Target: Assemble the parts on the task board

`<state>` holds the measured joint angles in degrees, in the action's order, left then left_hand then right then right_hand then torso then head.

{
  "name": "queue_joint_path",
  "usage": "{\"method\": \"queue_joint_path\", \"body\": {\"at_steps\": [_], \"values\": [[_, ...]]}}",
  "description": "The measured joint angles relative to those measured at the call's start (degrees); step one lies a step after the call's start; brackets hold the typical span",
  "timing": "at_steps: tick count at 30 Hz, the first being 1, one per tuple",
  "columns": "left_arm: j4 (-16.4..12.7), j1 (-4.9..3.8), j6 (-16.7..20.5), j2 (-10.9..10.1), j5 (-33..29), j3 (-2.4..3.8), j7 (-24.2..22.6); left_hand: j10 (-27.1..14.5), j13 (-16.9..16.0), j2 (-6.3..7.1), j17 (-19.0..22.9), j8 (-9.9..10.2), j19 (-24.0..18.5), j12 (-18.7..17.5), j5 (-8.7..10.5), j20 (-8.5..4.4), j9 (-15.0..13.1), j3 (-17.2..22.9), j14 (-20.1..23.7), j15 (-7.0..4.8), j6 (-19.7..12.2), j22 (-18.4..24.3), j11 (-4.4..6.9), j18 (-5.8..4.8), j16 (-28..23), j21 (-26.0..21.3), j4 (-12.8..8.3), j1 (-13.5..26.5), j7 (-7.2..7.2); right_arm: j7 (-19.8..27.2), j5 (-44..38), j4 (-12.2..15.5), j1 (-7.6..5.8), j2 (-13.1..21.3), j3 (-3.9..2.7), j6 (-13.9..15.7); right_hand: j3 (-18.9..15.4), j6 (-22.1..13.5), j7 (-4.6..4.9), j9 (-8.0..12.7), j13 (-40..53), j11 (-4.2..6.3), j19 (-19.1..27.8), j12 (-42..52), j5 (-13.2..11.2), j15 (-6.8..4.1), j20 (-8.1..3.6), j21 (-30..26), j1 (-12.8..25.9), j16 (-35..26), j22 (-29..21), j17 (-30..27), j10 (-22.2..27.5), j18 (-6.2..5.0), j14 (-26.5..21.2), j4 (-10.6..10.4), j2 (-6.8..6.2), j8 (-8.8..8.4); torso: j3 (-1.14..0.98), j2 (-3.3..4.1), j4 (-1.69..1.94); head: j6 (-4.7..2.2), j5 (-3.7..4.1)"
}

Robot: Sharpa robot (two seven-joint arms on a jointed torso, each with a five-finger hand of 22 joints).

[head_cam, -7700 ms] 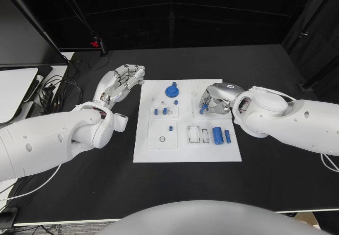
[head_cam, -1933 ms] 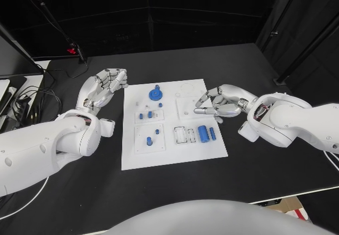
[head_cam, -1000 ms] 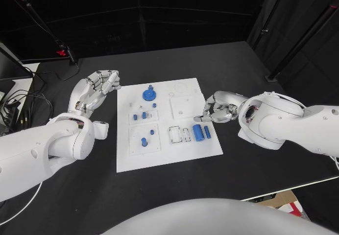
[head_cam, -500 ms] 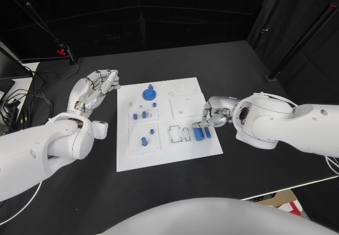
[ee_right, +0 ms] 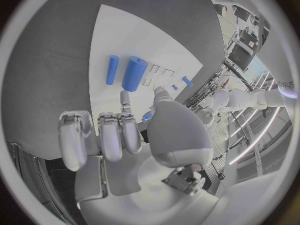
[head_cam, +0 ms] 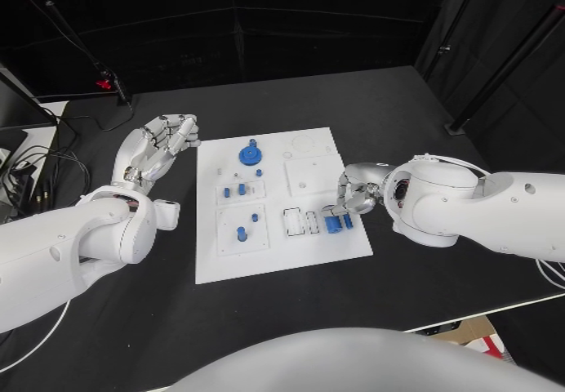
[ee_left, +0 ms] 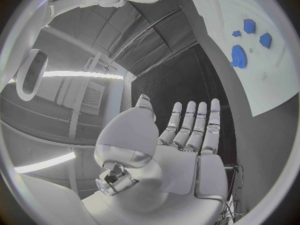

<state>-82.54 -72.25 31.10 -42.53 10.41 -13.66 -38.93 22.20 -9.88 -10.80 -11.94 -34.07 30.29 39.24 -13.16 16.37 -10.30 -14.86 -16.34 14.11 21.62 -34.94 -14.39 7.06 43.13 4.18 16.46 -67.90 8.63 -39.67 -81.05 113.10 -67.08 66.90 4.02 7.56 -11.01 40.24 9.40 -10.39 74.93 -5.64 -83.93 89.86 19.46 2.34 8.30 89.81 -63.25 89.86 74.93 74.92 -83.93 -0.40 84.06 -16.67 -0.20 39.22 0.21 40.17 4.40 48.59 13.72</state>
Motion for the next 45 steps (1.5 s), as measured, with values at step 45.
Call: {"method": "queue_joint_path", "body": {"at_steps": [45], "values": [[-0.1, 0.06, -0.2, -0.2, 0.0, 0.0, 0.0, 0.0, 0.1, 0.0, 0.1, -0.2, 0.0, 0.2, 0.0, 0.0, 0.1, -0.2, 0.0, 0.0, 0.0, 0.1, 0.0, 0.0, 0.2, 0.0, 0.2, -0.5, 0.0, -0.3, -0.3, -3.4, 0.8, -3.2, 0.02, -6.8, 0.0, 0.4, -0.05, 0.0, 0.0, 0.0, 0.0, 0.0, -1.4, 0.0, 0.0, 0.0, 1.2, 0.0, 0.0, 0.0, 0.0, -0.01, 0.0, 0.0, 0.29, -0.32, 0.03, -0.03, 0.0, 1.26, -0.75]]}}
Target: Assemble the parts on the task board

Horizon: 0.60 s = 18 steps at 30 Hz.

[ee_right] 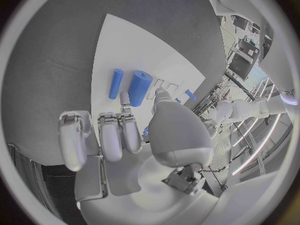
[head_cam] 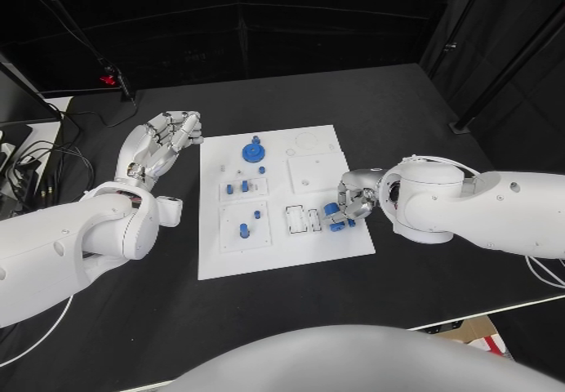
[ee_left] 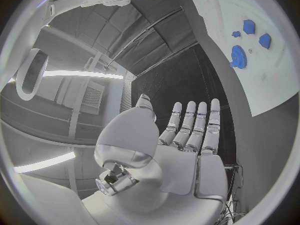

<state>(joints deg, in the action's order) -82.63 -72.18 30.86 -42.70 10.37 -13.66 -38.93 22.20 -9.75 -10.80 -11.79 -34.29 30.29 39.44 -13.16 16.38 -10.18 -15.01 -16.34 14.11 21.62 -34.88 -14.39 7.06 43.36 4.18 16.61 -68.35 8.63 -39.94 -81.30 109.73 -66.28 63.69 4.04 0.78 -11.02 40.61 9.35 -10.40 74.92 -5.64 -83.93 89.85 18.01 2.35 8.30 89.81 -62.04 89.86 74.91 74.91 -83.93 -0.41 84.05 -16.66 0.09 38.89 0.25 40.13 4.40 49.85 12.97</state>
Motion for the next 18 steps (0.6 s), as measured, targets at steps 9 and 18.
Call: {"method": "queue_joint_path", "body": {"at_steps": [9, 18], "values": [[-0.1, 0.01, 0.0, 0.0, 0.0, 0.0, 0.0, 0.0, 0.0, 0.0, 0.0, 0.0, 0.0, 0.0, 0.0, 0.0, 0.0, 0.0, 0.0, 0.0, 0.0, 0.0, 0.0, 0.0, 0.0, 0.0, 0.0, 0.0, 0.0, 0.0, 0.2, -1.4, 0.63, -1.6, 0.01, -0.1, 0.4, 0.0, 0.0, 0.0, 0.0, 0.0, 0.0, 0.0, -0.2, 0.0, 0.0, 0.0, 0.3, 0.0, 0.0, 0.0, 0.0, -0.01, 0.0, 0.0, 0.31, 0.0, 0.0, 0.02, 0.03, 0.13, -0.01], [-0.1, 0.01, -0.1, 0.0, 0.0, 0.0, 0.0, 0.0, 0.0, 0.0, 0.0, 0.0, 0.0, 0.0, 0.0, 0.0, 0.0, 0.0, 0.0, 0.0, 0.0, 0.0, 0.0, 0.0, 0.0, 0.0, 0.0, 0.0, 0.0, 0.0, 0.3, -2.7, 0.83, -3.1, -0.11, -0.1, 0.7, 0.3, 0.15, -0.2, 0.0, 0.0, 0.0, 0.0, -0.2, 0.0, 0.0, 0.0, 0.1, 0.0, 0.0, 0.0, 0.0, 0.0, 0.0, 0.1, 1.52, -0.07, 0.01, 0.02, -0.01, 0.15, -0.03]]}}
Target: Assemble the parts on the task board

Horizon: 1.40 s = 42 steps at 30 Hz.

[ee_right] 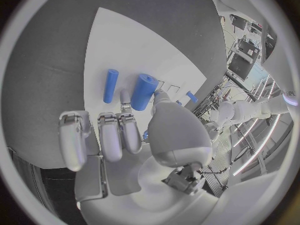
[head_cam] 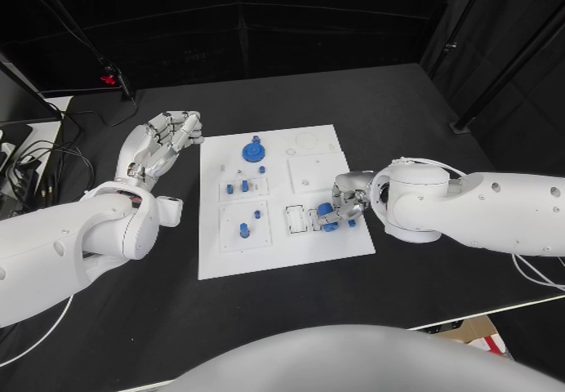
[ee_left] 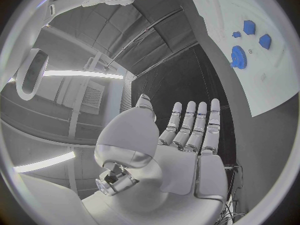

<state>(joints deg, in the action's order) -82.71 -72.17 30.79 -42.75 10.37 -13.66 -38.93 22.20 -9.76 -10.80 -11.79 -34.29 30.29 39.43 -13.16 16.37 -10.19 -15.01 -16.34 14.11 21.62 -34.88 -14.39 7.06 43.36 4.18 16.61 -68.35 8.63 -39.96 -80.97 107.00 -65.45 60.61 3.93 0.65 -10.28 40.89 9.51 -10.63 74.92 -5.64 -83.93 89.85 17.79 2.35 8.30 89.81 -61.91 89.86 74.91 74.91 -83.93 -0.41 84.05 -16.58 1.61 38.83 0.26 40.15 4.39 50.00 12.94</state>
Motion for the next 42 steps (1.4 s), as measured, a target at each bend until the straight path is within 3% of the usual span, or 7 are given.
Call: {"method": "queue_joint_path", "body": {"at_steps": [13, 21, 27, 29, 31, 37, 42], "values": [[0.0, 0.01, -0.1, -0.1, 0.0, 0.0, 0.0, 0.0, 0.0, 0.0, 0.0, 0.0, 0.0, 0.0, 0.0, 0.0, 0.0, 0.0, 0.0, 0.0, 0.0, 0.0, 0.0, 0.0, 0.0, 0.0, 0.0, 0.0, 0.0, 0.0, 0.2, -0.7, 0.55, -0.8, -0.23, 1.2, 2.1, 0.1, -0.18, -3.0, 0.0, 0.0, 0.0, 0.0, 0.0, 0.0, 0.0, 0.0, -8.7, 0.0, 0.0, 0.0, 0.0, 0.0, 0.0, 2.1, 1.58, -0.07, 0.01, -0.02, -0.07, -0.02, 0.2], [-0.1, 0.02, -0.1, -0.2, 0.0, 0.0, 0.0, 0.0, 0.1, 0.0, 0.2, 0.0, 0.0, 0.0, 0.0, 0.0, 0.1, 0.0, 0.0, 0.0, 0.0, 0.1, 0.0, 0.0, 0.0, 0.0, 0.0, 0.0, 0.0, 0.1, 1.9, -0.2, 0.73, -0.6, -0.16, 3.4, 4.6, -1.5, 1.4, -3.0, 0.0, 0.0, 0.0, 0.0, -0.9, 0.0, 0.0, 0.0, -13.7, 0.0, 0.0, 0.0, 0.0, 0.0, 0.0, 4.6, 2.19, -0.46, 0.02, -0.03, -0.07, -0.08, 0.21], [-0.1, 0.02, -0.2, -0.3, 0.0, 0.0, 0.0, 0.0, 0.1, 0.0, 0.2, 0.0, 0.0, 0.0, 0.0, 0.0, 0.1, 0.0, 0.0, 0.0, 0.0, 0.1, 0.0, 0.0, 0.0, 0.0, 0.0, 0.0, 0.0, 0.8, 4.5, 0.2, 0.65, 0.0, -0.26, 6.3, 8.3, -0.4, 0.3, -1.2, 0.0, 0.13, 0.0, 0.0, -1.6, -0.43, -0.03, 0.0, -17.5, 0.0, 0.0, 0.0, -0.1, -0.01, 0.0, 6.6, 2.64, -8.33, 0.02, -0.03, -0.07, -0.09, 0.24], [-0.1, 0.02, -0.2, -0.3, 0.0, 0.0, 0.0, 0.0, 0.1, 0.0, 0.2, 0.0, 0.0, 0.2, -0.22, 0.0, 0.1, 0.0, 0.0, 0.0, 0.0, 0.1, 0.0, 0.0, 0.2, 0.0, 0.0, 0.0, 0.0, 1.3, 5.7, 0.2, 0.65, 0.3, -0.26, 7.5, 9.2, 0.2, 0.69, 4.0, 0.0, 0.55, -0.2, 0.0, -1.7, -0.43, -0.21, 0.0, -17.9, 0.0, 0.0, 0.0, -0.1, -0.01, 0.0, 6.6, 3.08, -9.46, 0.02, -0.03, -0.07, -0.09, 0.21], [-0.1, 0.02, -0.2, -0.4, 0.0, 0.0, 0.0, 0.0, 0.1, 0.0, 0.2, 0.0, 0.0, 0.2, -0.22, 0.0, 0.1, 0.0, 0.0, 0.0, 0.0, 0.1, 0.0, 0.0, 0.2, 0.0, 0.0, 0.0, 0.0, 2.0, 7.4, 0.3, 0.67, 0.6, -0.21, 8.9, 10.7, 1.3, 1.25, 5.3, 0.0, 0.64, -0.1, 0.0, -1.7, -0.43, -0.33, 0.0, -18.3, 0.0, 0.0, 0.0, 0.0, 0.0, 0.0, 7.2, 2.95, -10.53, 0.02, -0.03, -0.06, -0.09, 0.2], [-0.1, 0.04, -0.3, -0.4, 0.0, 0.0, 0.0, 0.0, 0.2, 0.0, 0.2, 0.0, 0.0, 0.2, -0.22, 0.0, 0.1, 0.0, 0.0, 0.0, 0.0, 0.1, 0.0, 0.0, 0.2, 0.0, 0.0, 0.0, 0.0, 4.2, 12.2, 1.1, 1.03, 2.1, 0.1, 12.5, 13.7, 3.4, 3.33, 6.2, 0.0, 0.79, 0.0, 0.0, -0.7, -0.82, -0.42, 0.0, -18.7, 0.0, 0.0, 0.0, -0.2, -0.01, 0.0, 7.8, 2.55, -13.62, 0.01, -0.02, -0.06, -0.09, 0.07], [0.0, 0.08, -0.4, -0.4, 0.0, 0.0, 0.0, 0.0, 0.2, 0.0, 0.2, 0.0, 0.0, 0.2, -0.22, 0.0, 0.1, 0.0, 0.0, 0.0, 0.0, 0.1, 0.0, 0.0, 0.2, 0.0, 0.0, 0.0, 0.0, 6.1, 15.6, 1.9, 1.24, 3.4, 0.29, 14.9, 15.3, 4.0, 3.53, 6.5, 0.0, 0.96, 0.0, 0.0, 0.0, -0.83, -0.42, 0.0, -18.7, 0.0, 0.0, 0.0, -0.1, -0.01, 0.0, 8.4, 1.84, -15.09, 0.01, -0.02, -0.06, -0.02, 0.11]]}}
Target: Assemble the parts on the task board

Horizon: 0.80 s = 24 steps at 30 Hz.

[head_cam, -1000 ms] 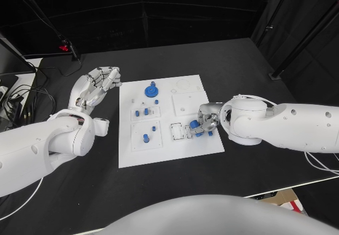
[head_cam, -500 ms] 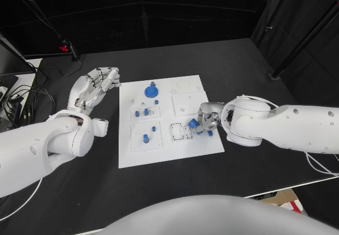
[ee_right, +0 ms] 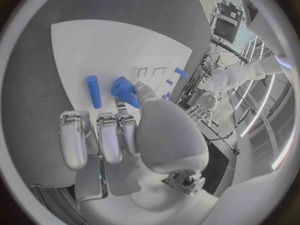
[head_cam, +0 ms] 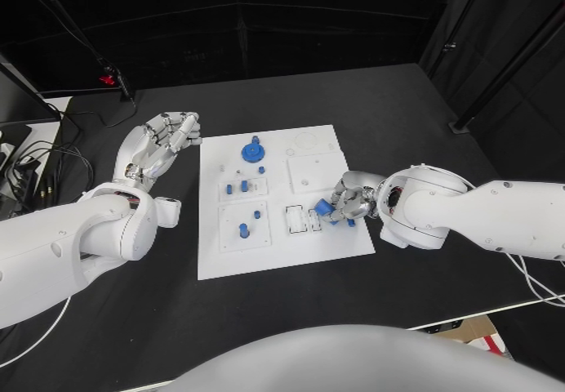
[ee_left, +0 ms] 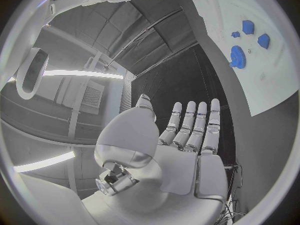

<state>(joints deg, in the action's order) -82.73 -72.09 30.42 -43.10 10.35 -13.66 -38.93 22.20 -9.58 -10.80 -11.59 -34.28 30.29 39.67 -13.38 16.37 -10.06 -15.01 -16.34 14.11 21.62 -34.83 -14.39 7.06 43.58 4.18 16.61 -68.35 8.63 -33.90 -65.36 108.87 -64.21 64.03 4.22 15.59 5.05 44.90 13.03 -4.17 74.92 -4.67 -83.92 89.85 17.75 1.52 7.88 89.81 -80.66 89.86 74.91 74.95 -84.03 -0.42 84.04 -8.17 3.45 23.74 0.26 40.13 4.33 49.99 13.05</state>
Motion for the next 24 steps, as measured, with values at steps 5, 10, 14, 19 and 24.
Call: {"method": "queue_joint_path", "body": {"at_steps": [5, 10, 14, 19, 24], "values": [[0.0, 0.05, -0.1, 0.0, 0.0, 0.0, 0.0, 0.0, 0.0, 0.0, 0.0, 0.0, 0.0, 0.0, 0.0, 0.0, 0.1, 0.0, 0.0, 0.0, 0.0, 0.0, 0.0, 0.0, 0.0, 0.0, 0.0, 0.0, 0.0, 2.0, 3.2, 0.7, 0.0, 0.9, -0.01, 2.6, 0.9, 0.7, -0.06, 0.0, 0.0, 0.19, 0.0, 0.0, 0.1, 0.0, 0.0, 0.0, 0.6, 0.0, 0.0, 0.0, 0.2, 0.0, 0.0, 0.2, -0.59, -1.4, 0.0, 0.0, 0.0, 0.01, 0.03], [0.1, 0.09, -0.1, 0.0, 0.0, 0.0, 0.0, 0.0, 0.0, 0.0, 0.0, 0.0, 0.0, 0.0, 0.0, 0.0, 0.1, 0.0, 0.0, 0.0, 0.0, 0.0, 0.0, 0.0, 0.0, 0.0, 0.0, 0.0, 0.0, 4.7, 7.9, 2.0, -0.02, 2.4, -0.03, 4.6, 1.2, 2.4, -0.36, 0.0, 0.0, 0.19, -0.1, 0.0, 0.5, 0.0, -0.13, 0.0, 1.5, 0.0, 0.0, 0.0, 0.2, 0.0, 0.0, -0.1, -1.51, -3.03, 0.0, -0.02, 0.0, 0.01, -0.07], [0.2, 0.11, -0.2, 0.1, 0.0, 0.0, 0.0, 0.0, 0.0, 0.0, 0.1, 0.0, 0.0, 0.0, 0.0, 0.0, 0.1, 0.0, 0.0, 0.0, 0.0, 0.0, 0.0, 0.0, 0.0, 0.0, 0.0, 0.0, 0.0, 6.6, 11.8, 3.1, -0.29, 3.5, -0.04, 5.5, 1.5, 3.5, -0.65, 0.3, 0.0, 0.19, -0.2, 0.0, 0.6, 0.0, -0.21, 0.0, 1.8, 0.0, 0.0, 0.0, 0.2, 0.0, 0.0, -0.3, -1.79, -3.79, 0.01, -0.04, 0.07, 0.01, -0.01], [0.3, 0.13, -0.2, 0.4, 0.0, 0.0, 0.0, 0.0, 0.0, 0.0, 0.1, 0.0, 0.0, 0.0, 0.0, 0.0, 0.1, 0.0, 0.0, 0.0, 0.0, 0.0, 0.0, 0.0, 0.0, 0.0, 0.0, 0.0, 0.0, 8.6, 15.7, 3.4, -0.79, 3.2, -0.09, 5.9, 1.7, 3.9, -0.64, 0.3, 0.0, 0.19, -0.2, 0.0, 0.5, 0.0, -0.21, 0.0, 2.2, 0.0, 0.0, 0.0, 0.2, 0.0, 0.0, -0.5, -2.15, -4.24, 0.04, -0.05, 0.1, 0.01, 0.04], [0.4, 0.13, -0.2, 0.5, 0.0, 0.0, 0.0, 0.0, 0.1, 0.0, 0.1, 0.0, 0.0, 0.0, 0.0, 0.0, 0.1, 0.0, 0.0, 0.0, 0.0, 0.1, 0.0, 0.0, 0.0, 0.0, 0.0, 0.0, 0.0, 9.5, 19.6, 2.7, -0.89, 1.5, -0.09, 5.3, 1.5, 5.0, -0.79, 0.0, 0.0, 0.18, -0.2, 0.0, 0.5, 0.01, -0.21, 0.0, 3.4, 0.0, 0.0, 0.0, 0.2, 0.0, 0.0, -1.2, -2.15, -5.21, 0.04, -0.03, 0.14, 0.01, -0.1]]}}
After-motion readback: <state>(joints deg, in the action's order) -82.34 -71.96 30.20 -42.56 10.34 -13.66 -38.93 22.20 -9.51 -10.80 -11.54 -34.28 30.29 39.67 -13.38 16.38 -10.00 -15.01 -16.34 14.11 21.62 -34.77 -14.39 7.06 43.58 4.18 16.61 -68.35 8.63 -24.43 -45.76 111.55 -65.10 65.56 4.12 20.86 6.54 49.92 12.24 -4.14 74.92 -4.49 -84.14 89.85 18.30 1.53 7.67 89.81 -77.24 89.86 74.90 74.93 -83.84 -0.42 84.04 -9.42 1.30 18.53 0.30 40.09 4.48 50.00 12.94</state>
